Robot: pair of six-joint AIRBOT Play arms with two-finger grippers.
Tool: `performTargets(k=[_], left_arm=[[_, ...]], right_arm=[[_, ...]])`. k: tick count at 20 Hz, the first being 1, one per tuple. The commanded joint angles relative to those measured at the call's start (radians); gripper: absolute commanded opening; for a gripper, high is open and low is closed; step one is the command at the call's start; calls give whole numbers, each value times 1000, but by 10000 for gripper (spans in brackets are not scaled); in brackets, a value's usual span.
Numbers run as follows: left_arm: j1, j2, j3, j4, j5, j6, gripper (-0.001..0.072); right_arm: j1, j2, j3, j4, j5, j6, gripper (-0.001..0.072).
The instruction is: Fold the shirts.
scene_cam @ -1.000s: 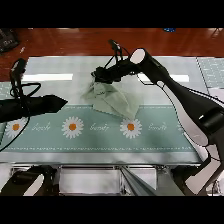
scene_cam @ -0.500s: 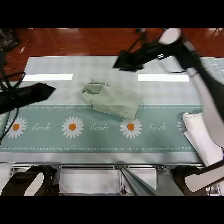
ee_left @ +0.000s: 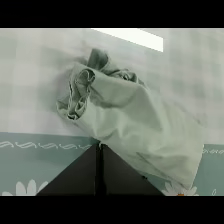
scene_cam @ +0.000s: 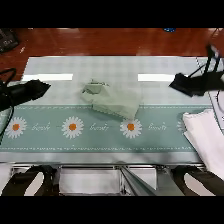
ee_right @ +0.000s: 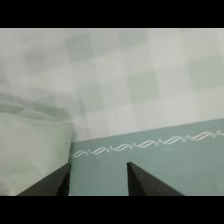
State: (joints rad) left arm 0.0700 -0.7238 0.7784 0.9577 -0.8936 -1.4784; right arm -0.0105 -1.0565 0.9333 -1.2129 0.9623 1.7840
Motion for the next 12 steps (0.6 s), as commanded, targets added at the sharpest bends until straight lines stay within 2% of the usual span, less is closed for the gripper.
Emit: performTargets(k=[1, 5, 7, 12], left_arm=[[-49, 0, -59, -17, -4, -1, 33], [-76, -4, -69, -16, -4, 0, 33], [-77, -4, -69, -16, -7, 0, 33], [-77, -4, -69, -16, -5, 0, 33]], right_arm=[[63, -5, -280, 264, -261, -28, 408], [153, -255, -246, 608, -249, -287, 408], [163, -344, -208, 719, -202, -396, 409], [186, -505, -70, 741, -132, -418, 408]])
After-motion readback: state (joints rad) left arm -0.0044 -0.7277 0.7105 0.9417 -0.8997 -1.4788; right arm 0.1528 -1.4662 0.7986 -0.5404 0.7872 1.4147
